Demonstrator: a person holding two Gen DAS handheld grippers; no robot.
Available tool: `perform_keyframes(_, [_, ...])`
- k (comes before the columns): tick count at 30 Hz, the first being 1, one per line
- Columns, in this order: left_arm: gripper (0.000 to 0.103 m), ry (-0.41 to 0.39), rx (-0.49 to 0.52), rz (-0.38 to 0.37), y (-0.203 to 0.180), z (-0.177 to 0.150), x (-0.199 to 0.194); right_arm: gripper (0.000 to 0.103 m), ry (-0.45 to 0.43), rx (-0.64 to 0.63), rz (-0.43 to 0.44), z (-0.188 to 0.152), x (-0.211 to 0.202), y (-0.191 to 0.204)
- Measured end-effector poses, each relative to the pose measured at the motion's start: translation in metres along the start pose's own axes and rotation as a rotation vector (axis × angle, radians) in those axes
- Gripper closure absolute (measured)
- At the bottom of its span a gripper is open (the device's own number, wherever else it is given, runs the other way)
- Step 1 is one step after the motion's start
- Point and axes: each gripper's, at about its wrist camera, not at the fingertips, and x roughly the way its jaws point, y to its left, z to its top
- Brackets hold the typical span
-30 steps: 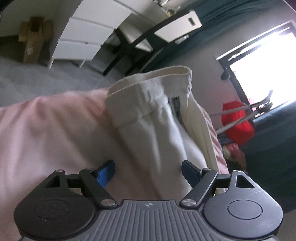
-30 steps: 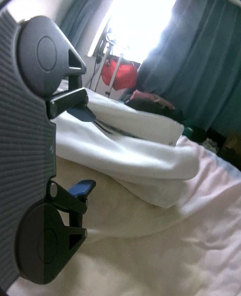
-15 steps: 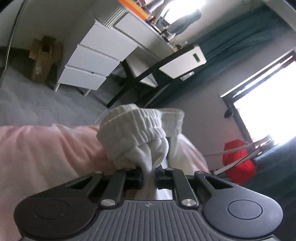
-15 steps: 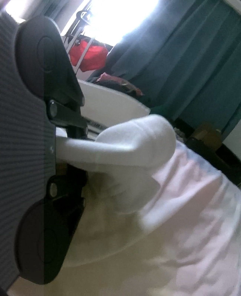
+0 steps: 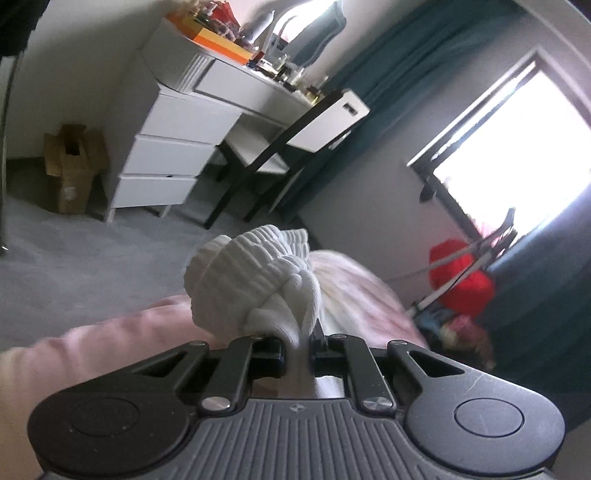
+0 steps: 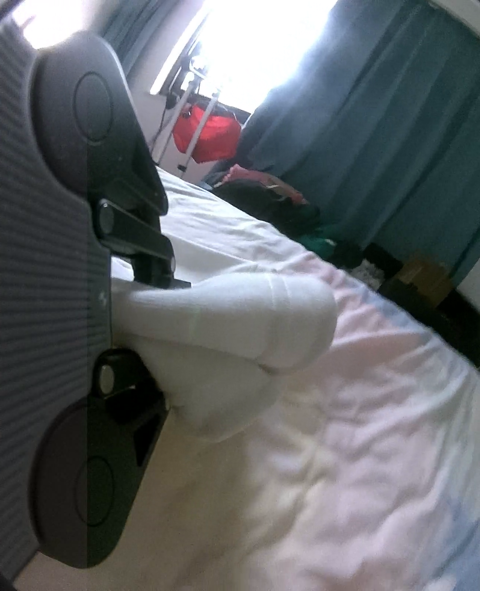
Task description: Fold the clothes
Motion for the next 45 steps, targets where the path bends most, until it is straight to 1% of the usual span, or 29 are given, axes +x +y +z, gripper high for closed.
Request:
perform_keyframes(3, [0.090,0.044,0.004,0.026,0.021,-0.012,-0.004,0.090,0.030,0.080,0.023,0.001,-0.024,-0.022])
perform_keyframes(5, [0.088,0.070,0.013,0.048,0.032,-0.018,0.000,0.090,0.069,0.077,0.000,0.000,-0.027,-0.032])
perform_keyframes(7, [0.087,0.100,0.038,0.067,0.035,-0.021,0.005,0.090,0.103,0.122,0.000,-0.002,-0.026,-0.048])
perform_keyframes(8, [0.080,0.114,0.051,0.067,0.036,-0.022,0.006,0.089,0.113,0.153,0.006,-0.003,-0.025,-0.056])
perform_keyframes(9, [0.077,0.127,0.066,0.067,0.036,-0.024,0.007,0.089,0.119,0.180,0.024,-0.005,-0.023,-0.063])
perform_keyframes(10, [0.069,0.140,0.093,0.073,0.034,-0.026,0.008,0.089,0.127,0.193,0.028,-0.006,-0.020,-0.067])
perform_keyframes(12, [0.062,0.157,0.151,0.087,0.027,-0.030,0.008,0.089,0.137,0.202,0.033,-0.007,-0.017,-0.072])
perform_keyframes(14, [0.046,0.162,0.179,0.085,0.023,-0.037,0.000,0.089,0.143,0.194,0.038,-0.007,-0.015,-0.073])
perform_keyframes(16, [0.039,0.175,0.210,0.088,0.019,-0.044,-0.007,0.089,0.144,0.193,0.037,-0.006,-0.015,-0.071])
perform_keyframes(18, [0.034,0.194,0.260,0.095,0.016,-0.051,-0.018,0.089,0.120,0.197,0.037,-0.008,-0.018,-0.071])
perform_keyframes(19, [0.029,0.203,0.288,0.090,0.013,-0.054,-0.024,0.089,0.108,0.199,0.038,-0.009,-0.019,-0.070])
perform_keyframes(21, [0.028,0.192,0.339,0.081,0.005,-0.057,-0.038,0.089,0.083,0.203,0.038,-0.010,-0.022,-0.070])
perform_keyframes(25, [0.023,0.136,0.462,0.064,-0.027,-0.070,-0.062,0.090,0.014,0.180,0.054,-0.011,-0.031,-0.060])
perform_keyframes(28, [0.022,0.092,0.556,0.052,-0.052,-0.081,-0.079,0.090,-0.006,0.195,0.046,-0.011,-0.030,-0.061])
perform_keyframes(30, [0.022,0.071,0.611,0.029,-0.075,-0.095,-0.084,0.090,-0.014,0.201,0.040,-0.013,-0.030,-0.063])
perform_keyframes(32, [0.022,0.069,0.643,-0.006,-0.099,-0.116,-0.083,0.090,-0.020,0.197,0.040,-0.013,-0.030,-0.062])
perform_keyframes(37, [0.021,0.103,0.690,-0.107,-0.160,-0.175,-0.066,0.090,-0.027,0.174,0.046,-0.012,-0.029,-0.060])
perform_keyframes(39, [0.021,0.109,0.748,-0.142,-0.179,-0.207,-0.059,0.090,-0.033,0.162,0.049,-0.011,-0.030,-0.058])
perform_keyframes(42, [0.020,0.126,0.826,-0.155,-0.189,-0.253,-0.041,0.090,-0.038,0.137,0.046,-0.011,-0.032,-0.055])
perform_keyframes(45, [0.020,0.157,0.884,-0.127,-0.191,-0.286,-0.018,0.090,-0.044,0.112,0.037,-0.011,-0.033,-0.052])
